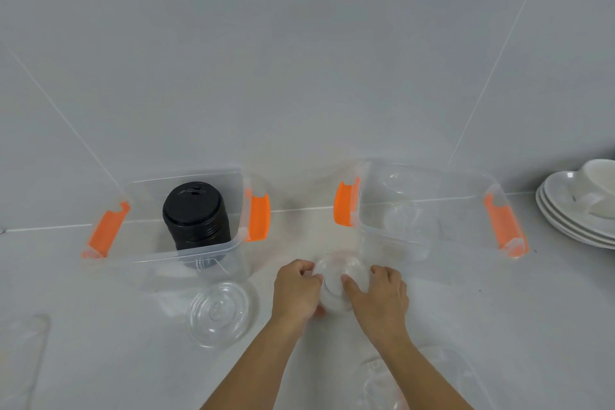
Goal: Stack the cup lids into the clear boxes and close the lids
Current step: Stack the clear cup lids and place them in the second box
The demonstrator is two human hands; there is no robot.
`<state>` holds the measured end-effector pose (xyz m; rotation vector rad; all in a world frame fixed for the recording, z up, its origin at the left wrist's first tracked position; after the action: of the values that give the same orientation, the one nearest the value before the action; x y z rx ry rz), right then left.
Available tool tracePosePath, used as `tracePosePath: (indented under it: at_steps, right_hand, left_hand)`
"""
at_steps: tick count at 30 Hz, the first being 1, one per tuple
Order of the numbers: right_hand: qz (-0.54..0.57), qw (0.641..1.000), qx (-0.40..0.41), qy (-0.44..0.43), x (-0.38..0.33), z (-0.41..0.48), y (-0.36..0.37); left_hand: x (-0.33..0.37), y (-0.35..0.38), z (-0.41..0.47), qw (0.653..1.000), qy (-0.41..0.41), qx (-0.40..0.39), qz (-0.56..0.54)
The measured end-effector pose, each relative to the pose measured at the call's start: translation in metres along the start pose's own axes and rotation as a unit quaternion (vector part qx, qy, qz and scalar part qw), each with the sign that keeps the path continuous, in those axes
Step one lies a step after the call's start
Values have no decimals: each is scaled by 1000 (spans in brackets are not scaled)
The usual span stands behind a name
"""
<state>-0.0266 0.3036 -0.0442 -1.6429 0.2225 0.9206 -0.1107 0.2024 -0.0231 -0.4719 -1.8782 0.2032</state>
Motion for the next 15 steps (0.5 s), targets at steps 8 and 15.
tracePosePath:
  at_steps: [8, 15]
  right_hand:
    - [24, 999, -30, 25, 6, 0, 5]
    - [85, 996, -29, 29, 3, -5, 0]
  left_hand:
    - [-7, 0, 1, 999, -38, -6, -15]
    - [-5, -2, -5, 992, -115, -46, -29]
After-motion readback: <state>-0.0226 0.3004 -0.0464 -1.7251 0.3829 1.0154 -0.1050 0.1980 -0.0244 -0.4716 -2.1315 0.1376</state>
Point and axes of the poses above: each hand's wrist, its own z-axis towards the middle knuckle, its own y-axis out of the palm, x = y × z, the point moved 2 cm from there along z, towards the middle knuckle, and after that the axes turned 13 degrees about x, right-handed, at the moved point
